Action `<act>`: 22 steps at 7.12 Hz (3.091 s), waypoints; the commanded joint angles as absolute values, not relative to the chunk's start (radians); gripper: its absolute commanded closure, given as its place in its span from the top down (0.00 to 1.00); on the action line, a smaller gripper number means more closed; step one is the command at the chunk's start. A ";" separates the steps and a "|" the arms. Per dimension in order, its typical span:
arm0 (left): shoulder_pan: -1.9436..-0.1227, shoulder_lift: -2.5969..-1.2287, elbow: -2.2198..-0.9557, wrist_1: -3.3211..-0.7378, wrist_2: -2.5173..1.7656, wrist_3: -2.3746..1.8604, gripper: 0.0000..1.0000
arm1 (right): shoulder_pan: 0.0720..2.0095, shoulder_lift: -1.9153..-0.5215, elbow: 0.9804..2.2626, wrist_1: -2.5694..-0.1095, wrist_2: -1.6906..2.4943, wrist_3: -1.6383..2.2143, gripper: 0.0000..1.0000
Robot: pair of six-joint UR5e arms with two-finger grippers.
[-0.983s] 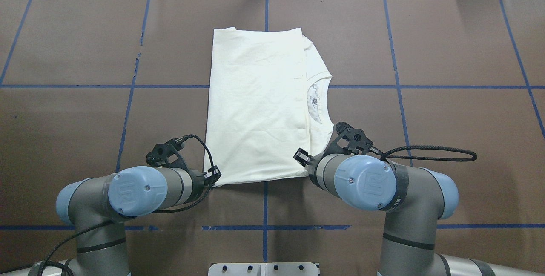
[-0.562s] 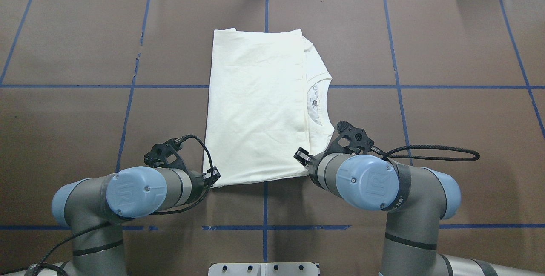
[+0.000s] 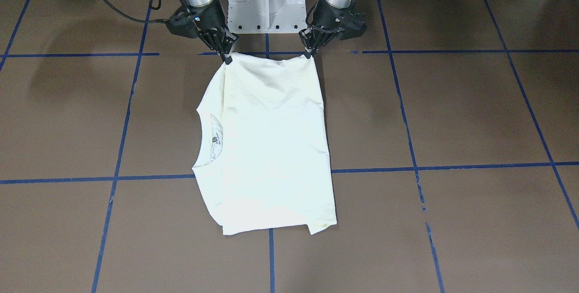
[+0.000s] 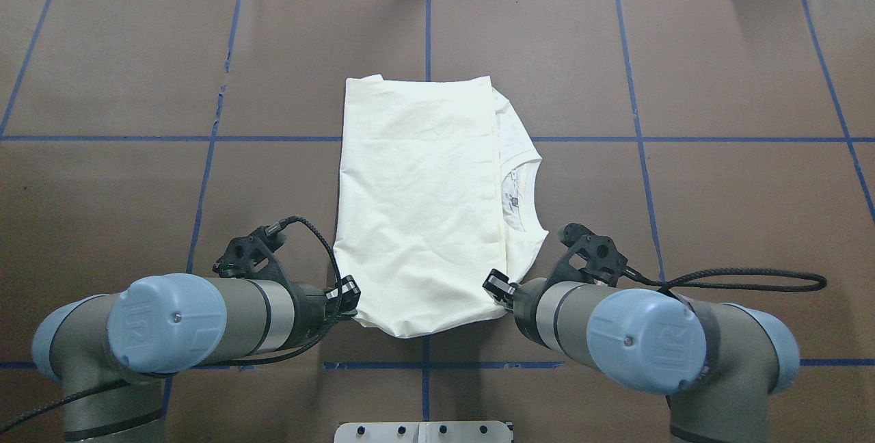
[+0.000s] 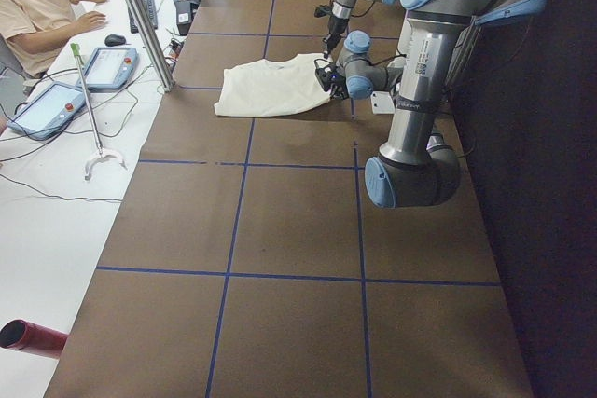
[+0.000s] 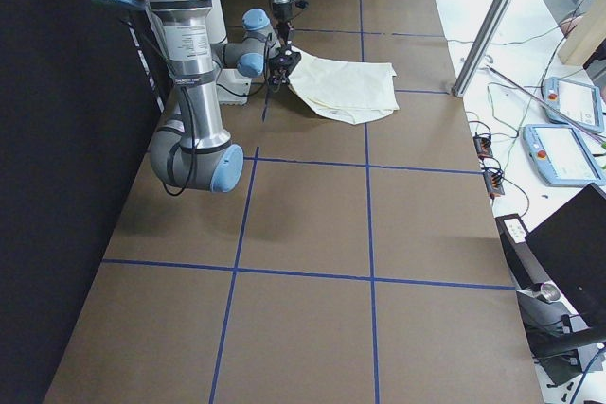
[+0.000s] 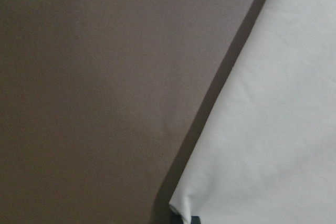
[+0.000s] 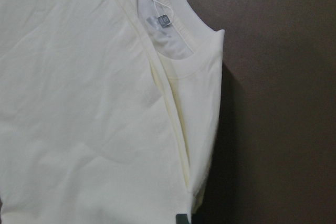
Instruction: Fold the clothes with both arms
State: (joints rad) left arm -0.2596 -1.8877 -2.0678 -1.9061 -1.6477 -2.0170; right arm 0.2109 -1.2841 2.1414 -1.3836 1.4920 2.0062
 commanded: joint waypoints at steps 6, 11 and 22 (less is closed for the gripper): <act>-0.595 -2.129 -1.745 -1.946 -1.663 -1.669 0.00 | 0.579 -0.992 1.719 -1.368 1.575 1.841 0.00; -0.610 -2.220 -1.488 -2.103 -1.618 -1.652 0.00 | 0.637 -0.852 1.398 -1.201 1.638 1.824 0.00; -0.686 -2.273 -1.215 -2.358 -1.600 -1.539 0.40 | 0.670 -0.790 1.213 -1.077 1.652 1.802 0.00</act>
State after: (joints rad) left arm -0.6760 -2.2775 -1.2176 -2.3397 -1.5986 -1.5573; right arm 0.6703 -0.7922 1.2141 -1.0770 1.6521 1.8026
